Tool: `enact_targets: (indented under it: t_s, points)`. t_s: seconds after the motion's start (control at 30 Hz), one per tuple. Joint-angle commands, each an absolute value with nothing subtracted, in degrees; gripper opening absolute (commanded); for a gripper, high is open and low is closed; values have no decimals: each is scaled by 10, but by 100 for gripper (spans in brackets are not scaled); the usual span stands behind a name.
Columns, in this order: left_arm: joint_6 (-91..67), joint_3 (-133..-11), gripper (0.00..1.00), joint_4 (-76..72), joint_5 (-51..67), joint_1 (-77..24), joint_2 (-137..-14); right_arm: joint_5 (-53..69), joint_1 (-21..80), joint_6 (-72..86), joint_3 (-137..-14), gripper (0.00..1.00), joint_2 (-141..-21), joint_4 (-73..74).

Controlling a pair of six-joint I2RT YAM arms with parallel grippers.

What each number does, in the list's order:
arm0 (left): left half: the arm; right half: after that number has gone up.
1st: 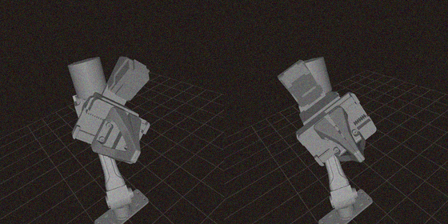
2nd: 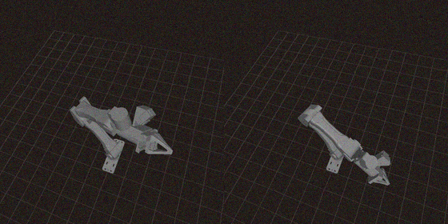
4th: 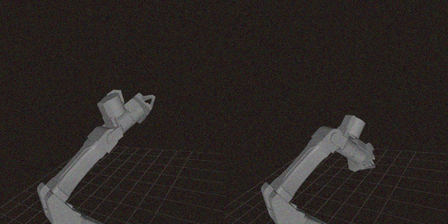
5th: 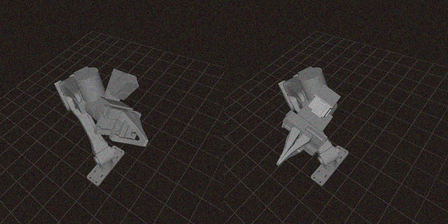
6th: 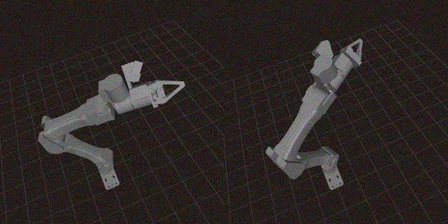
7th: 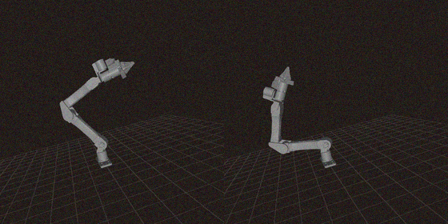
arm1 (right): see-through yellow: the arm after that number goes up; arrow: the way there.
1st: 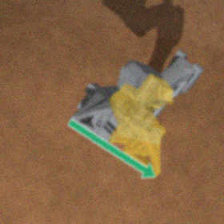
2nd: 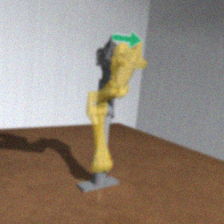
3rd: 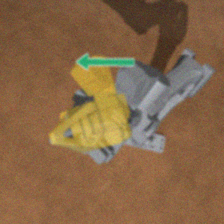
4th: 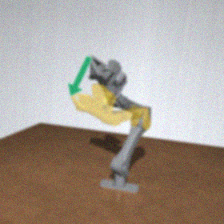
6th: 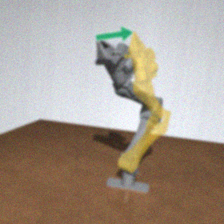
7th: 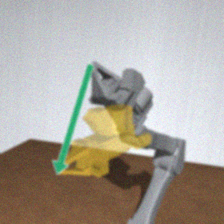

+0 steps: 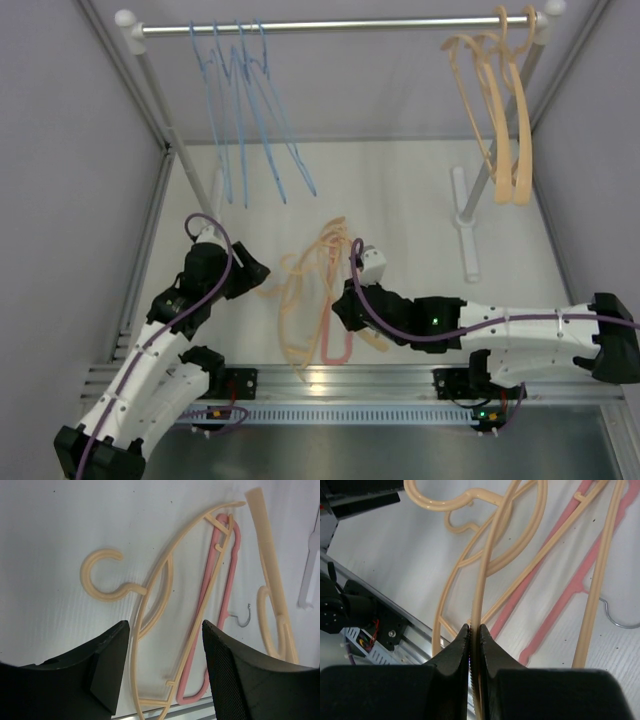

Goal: Organize the hangers

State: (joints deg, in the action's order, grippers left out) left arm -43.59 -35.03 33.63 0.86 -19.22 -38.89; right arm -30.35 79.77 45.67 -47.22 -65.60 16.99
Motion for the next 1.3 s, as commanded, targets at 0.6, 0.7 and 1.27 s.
enact_targets:
  t_s: [0.6, 0.7, 1.27]
  points:
    - [-448, -320, 64, 298, 38, -190, -381, -311, 651, 468, -490, 0, -489, 172]
    - [-450, -315, 64, 292, 40, -190, -382, -317, 647, 482, -497, 0, -449, 187]
    - [-461, -302, 64, 260, 61, -190, -401, -302, 646, 484, -649, 0, -404, 175]
